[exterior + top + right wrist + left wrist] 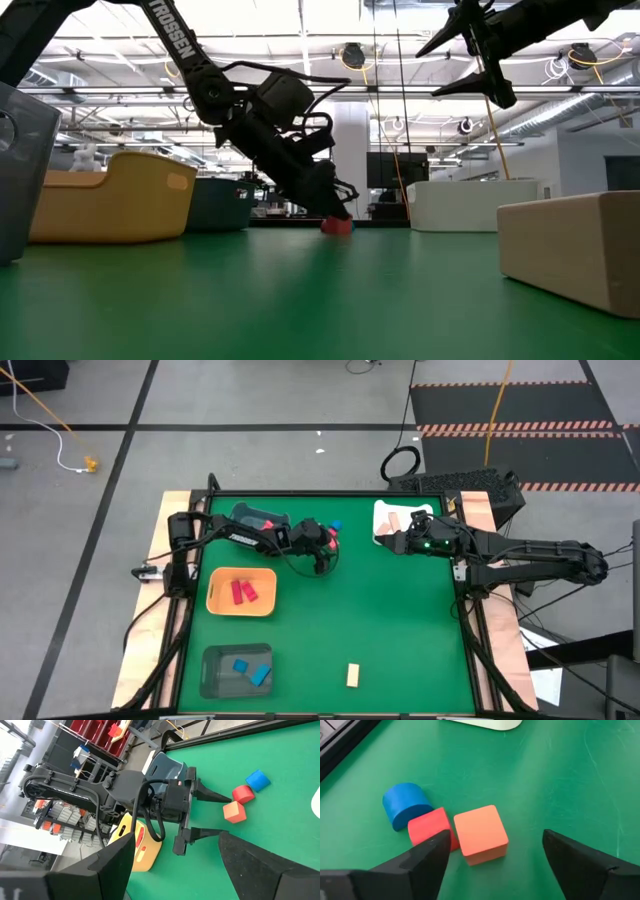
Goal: Sort & place blocks by color
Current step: Put the orange block into the blue bin
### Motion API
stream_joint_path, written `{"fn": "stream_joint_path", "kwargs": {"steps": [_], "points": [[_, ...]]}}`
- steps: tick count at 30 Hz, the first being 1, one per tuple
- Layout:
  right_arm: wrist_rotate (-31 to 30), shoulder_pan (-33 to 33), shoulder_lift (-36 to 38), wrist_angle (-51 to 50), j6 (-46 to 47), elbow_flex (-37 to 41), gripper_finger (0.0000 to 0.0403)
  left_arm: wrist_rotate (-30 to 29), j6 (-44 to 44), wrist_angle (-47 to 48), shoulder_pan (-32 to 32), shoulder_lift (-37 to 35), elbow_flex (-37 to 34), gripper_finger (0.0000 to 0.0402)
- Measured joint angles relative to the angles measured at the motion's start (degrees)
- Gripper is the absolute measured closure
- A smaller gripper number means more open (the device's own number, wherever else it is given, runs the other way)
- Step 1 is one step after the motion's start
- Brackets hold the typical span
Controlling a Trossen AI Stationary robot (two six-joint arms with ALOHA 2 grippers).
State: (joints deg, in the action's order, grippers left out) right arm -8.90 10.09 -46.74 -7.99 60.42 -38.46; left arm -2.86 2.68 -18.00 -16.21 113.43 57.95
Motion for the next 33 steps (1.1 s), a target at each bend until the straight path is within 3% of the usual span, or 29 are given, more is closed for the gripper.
{"fn": "stream_joint_path", "kwargs": {"steps": [8,26,33], "points": [[-0.01,0.00,0.00,0.00,-0.01,0.00,0.0124,-0.29,-0.18,-0.07,-0.04,0.00,0.02,0.0166],[-0.01,-0.01,0.01,-0.02,0.00,0.00,0.0124,-0.35,-4.07,-2.19,1.36,3.32,0.22,0.0177],[-0.01,-0.02,0.02,-0.01,-0.02,0.00,0.0124,-0.43,-4.09,-2.35,1.31,3.34,0.22,0.0254]]}}
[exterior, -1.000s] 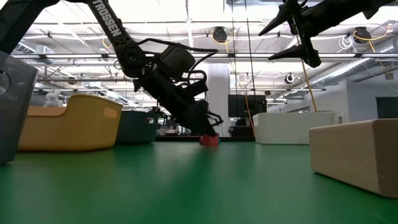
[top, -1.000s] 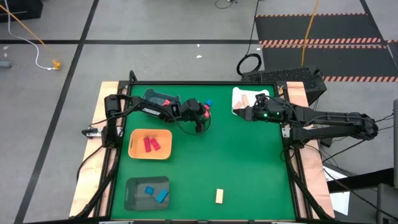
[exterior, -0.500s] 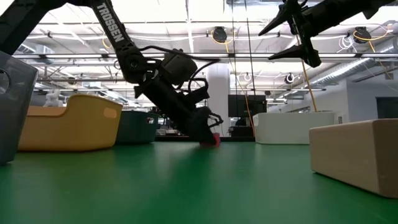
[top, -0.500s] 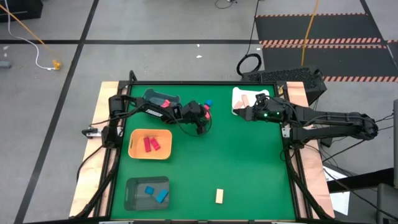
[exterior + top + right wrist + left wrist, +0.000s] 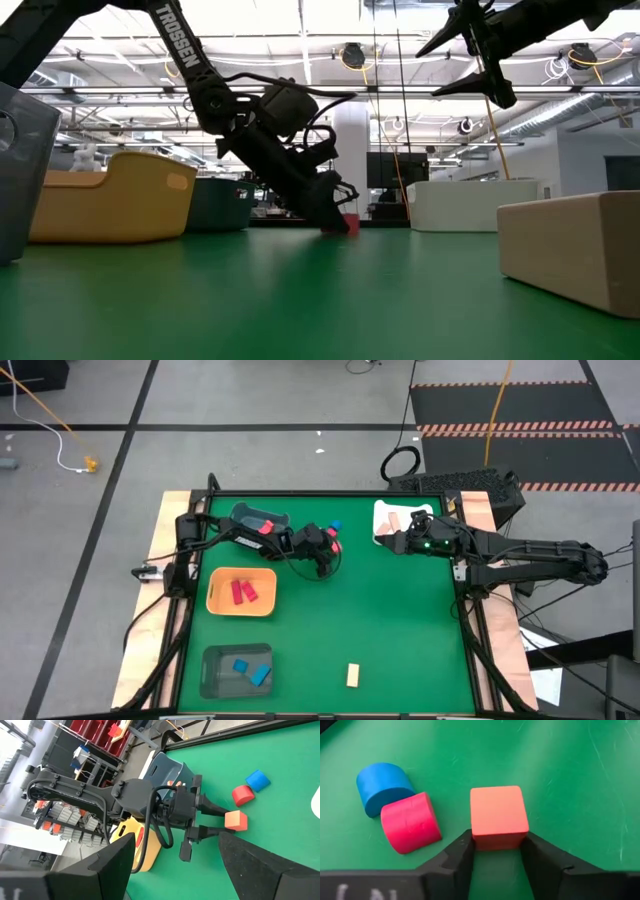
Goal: Sort & place blocks by color
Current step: Put the orange block into the blue bin
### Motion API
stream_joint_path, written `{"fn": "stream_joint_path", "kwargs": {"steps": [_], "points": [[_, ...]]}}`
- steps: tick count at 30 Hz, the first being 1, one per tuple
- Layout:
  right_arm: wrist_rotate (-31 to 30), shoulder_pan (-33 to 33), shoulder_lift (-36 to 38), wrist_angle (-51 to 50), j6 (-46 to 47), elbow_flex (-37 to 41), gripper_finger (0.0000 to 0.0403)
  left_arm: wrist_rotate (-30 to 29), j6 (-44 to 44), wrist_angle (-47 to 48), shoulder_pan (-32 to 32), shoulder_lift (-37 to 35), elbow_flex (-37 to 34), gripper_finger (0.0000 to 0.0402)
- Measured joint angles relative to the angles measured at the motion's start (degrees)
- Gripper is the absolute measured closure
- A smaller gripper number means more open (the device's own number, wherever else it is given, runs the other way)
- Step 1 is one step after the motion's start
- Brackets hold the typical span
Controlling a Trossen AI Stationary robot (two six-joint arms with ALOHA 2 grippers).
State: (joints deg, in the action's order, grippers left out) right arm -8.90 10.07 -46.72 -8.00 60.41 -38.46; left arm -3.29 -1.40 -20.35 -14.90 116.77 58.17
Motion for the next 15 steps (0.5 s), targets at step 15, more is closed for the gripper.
{"fn": "stream_joint_path", "kwargs": {"steps": [15], "points": [[0.01,0.00,-0.01,0.00,0.01,-0.01,0.0124,-0.02,-0.25,-1.10,0.00,-1.75,-0.09,0.0269]]}}
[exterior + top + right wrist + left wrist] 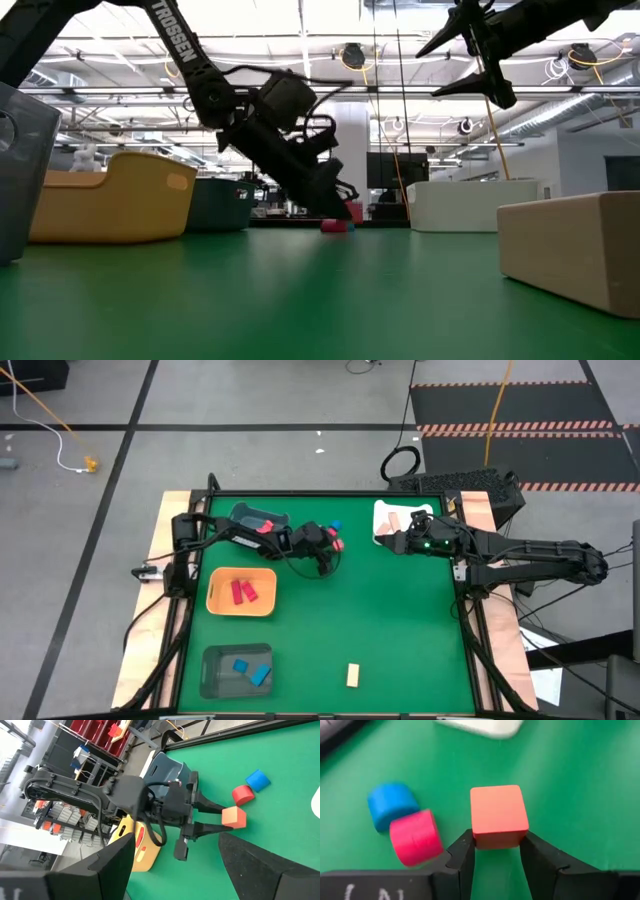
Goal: Sort & place blocks by color
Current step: Put the orange block into the blue bin
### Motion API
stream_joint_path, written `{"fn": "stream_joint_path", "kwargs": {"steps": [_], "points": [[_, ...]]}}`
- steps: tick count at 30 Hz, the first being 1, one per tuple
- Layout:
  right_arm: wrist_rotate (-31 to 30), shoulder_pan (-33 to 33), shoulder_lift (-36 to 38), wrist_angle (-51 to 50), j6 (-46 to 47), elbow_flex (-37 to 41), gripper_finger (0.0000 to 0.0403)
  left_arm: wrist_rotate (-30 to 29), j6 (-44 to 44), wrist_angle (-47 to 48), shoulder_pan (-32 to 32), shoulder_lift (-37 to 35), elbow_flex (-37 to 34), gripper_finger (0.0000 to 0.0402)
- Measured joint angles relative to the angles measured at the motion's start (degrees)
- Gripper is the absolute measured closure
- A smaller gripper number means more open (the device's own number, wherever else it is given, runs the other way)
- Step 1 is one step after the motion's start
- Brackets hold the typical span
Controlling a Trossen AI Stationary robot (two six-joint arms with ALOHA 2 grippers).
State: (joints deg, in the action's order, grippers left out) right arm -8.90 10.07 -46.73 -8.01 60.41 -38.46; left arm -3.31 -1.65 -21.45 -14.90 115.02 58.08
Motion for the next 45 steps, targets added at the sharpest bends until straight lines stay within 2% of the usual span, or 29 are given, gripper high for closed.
{"fn": "stream_joint_path", "kwargs": {"steps": [7,12,23,26,35,45], "points": [[-0.01,0.00,0.01,0.02,0.01,0.01,0.0124,-0.02,-0.39,1.15,0.00,-4.73,0.00,0.0266],[-0.01,0.00,0.01,0.02,-0.01,0.01,0.0124,-0.44,-0.43,6.04,-0.03,-11.34,0.02,0.0265],[-0.01,0.00,0.01,0.00,-0.01,0.01,0.0124,-12.76,0.88,25.32,-0.47,-26.59,0.02,0.0264],[-0.01,0.00,0.01,0.01,-0.01,0.01,0.0124,-14.92,-1.71,32.78,-1.41,-29.18,0.03,0.0264],[0.00,0.01,0.01,0.01,-0.01,0.01,0.0124,-15.15,-11.99,49.62,-3.48,-30.86,0.02,0.0264],[0.00,0.00,0.01,0.01,0.00,0.01,0.0124,-14.95,-15.93,57.88,-4.35,-32.17,-0.56,0.0264]]}}
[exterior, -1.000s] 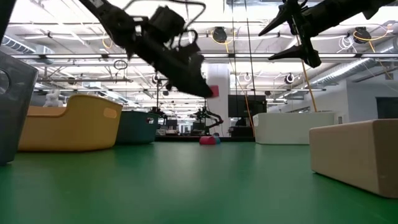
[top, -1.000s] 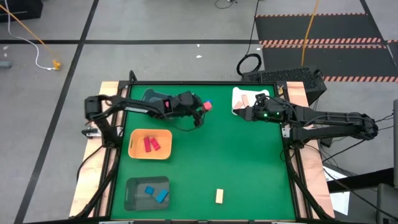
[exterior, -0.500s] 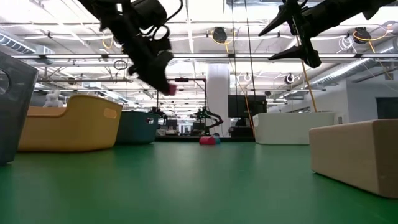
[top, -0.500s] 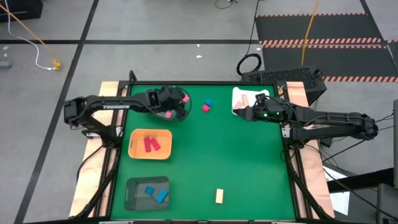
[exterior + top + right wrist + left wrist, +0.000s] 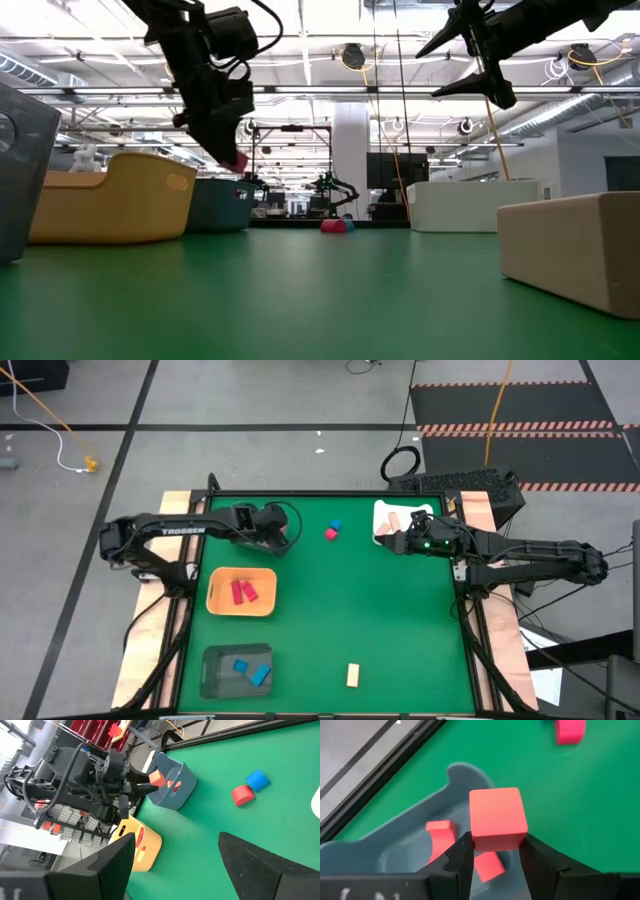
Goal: Sort & place blocks by color
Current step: Put the orange block into the blue bin, then put the red block into the yellow bin
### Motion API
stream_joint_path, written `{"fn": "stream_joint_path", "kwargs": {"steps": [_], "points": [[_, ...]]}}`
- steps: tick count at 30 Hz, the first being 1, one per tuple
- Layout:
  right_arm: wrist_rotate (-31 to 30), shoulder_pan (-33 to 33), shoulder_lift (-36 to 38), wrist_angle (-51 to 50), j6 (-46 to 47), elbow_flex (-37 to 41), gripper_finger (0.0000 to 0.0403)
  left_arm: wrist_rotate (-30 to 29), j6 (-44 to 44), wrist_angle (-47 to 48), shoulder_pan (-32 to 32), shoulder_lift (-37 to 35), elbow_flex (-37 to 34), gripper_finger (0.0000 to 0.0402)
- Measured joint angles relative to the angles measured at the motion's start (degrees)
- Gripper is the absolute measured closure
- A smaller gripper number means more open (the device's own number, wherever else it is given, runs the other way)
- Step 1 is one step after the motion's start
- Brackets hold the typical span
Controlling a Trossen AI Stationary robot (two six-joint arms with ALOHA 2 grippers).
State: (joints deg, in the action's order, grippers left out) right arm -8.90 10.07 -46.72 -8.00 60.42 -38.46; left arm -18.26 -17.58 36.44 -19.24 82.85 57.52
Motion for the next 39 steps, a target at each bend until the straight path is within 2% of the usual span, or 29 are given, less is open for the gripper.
{"fn": "stream_joint_path", "kwargs": {"steps": [12,25,39], "points": [[0.00,-0.01,-0.01,0.00,-0.01,0.00,0.0124,-0.02,-3.06,-7.55,-3.71,-9.88,-12.58,0.0263],[0.00,0.01,0.00,0.01,-0.01,0.00,0.0124,1.81,-6.91,-17.83,-5.83,-9.91,-19.52,0.0262],[-0.01,-0.01,0.00,0.01,0.01,0.00,0.0124,1.88,-9.01,-22.95,-5.82,-9.89,-20.59,0.0180]]}}
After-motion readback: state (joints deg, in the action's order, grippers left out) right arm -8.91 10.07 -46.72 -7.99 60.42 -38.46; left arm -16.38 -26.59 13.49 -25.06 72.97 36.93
